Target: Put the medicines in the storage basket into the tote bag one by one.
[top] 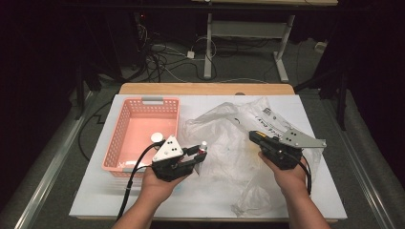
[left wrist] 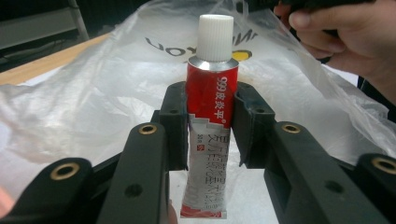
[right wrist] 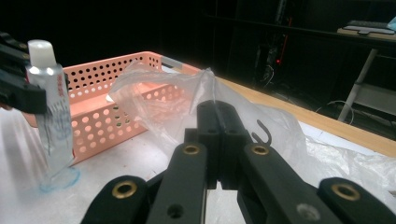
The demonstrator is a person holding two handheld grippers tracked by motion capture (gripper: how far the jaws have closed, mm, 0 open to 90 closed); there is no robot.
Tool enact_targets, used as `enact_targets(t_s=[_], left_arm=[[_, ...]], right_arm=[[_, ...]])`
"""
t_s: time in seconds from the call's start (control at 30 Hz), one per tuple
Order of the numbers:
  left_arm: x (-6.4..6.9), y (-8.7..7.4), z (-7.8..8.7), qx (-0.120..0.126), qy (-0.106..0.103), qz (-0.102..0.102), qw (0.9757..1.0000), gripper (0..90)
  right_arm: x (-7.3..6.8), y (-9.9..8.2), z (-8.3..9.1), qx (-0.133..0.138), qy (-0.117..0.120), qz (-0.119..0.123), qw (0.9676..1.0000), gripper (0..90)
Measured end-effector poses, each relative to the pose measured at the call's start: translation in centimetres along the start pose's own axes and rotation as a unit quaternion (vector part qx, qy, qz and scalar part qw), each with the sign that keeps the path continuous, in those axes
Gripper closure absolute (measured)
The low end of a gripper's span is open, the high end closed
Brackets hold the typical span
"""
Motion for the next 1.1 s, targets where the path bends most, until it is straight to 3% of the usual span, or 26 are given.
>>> enact_targets(t_s=[0.3, 0.47, 0.6, 0.83, 1.1], left_arm=[[0.9, 0.9, -2.9, -0.006, -0.013, -0.006, 0.9999, 66.8], [0.8, 1.3, -4.9, -0.009, -0.009, -0.001, 0.9999, 66.7], [0.8, 1.7, -6.7, -0.016, 0.002, -0.013, 0.9998, 66.8], [0.3, 1.8, -9.6, -0.034, 0.005, 0.001, 0.9994, 66.8], [0.2, 2.1, -12.1, -0.053, 0.009, -0.016, 0.9984, 66.8]], right_arm=[[0.2, 0.2, 0.2, 0.005, -0.002, -0.001, 1.0000, 90.0], [0.2, 0.3, 0.3, 0.007, -0.004, -0.003, 1.0000, 90.0], [0.2, 0.5, 0.5, 0.013, -0.006, -0.002, 0.9999, 90.0], [0.6, 0.7, 0.8, 0.021, -0.010, -0.008, 0.9997, 90.0], [0.9, 1.2, 1.3, 0.032, -0.012, -0.011, 0.9994, 90.0]])
Point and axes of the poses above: each handheld gripper's, and its own axes: z roughly backward along the jaws, y roughly out of its top, x roughly to its right, the point moved 6 cm from there along -z, roughly forward along the jaws, and after that the axes turned 5 degrees about z, right-handed, at the moved point
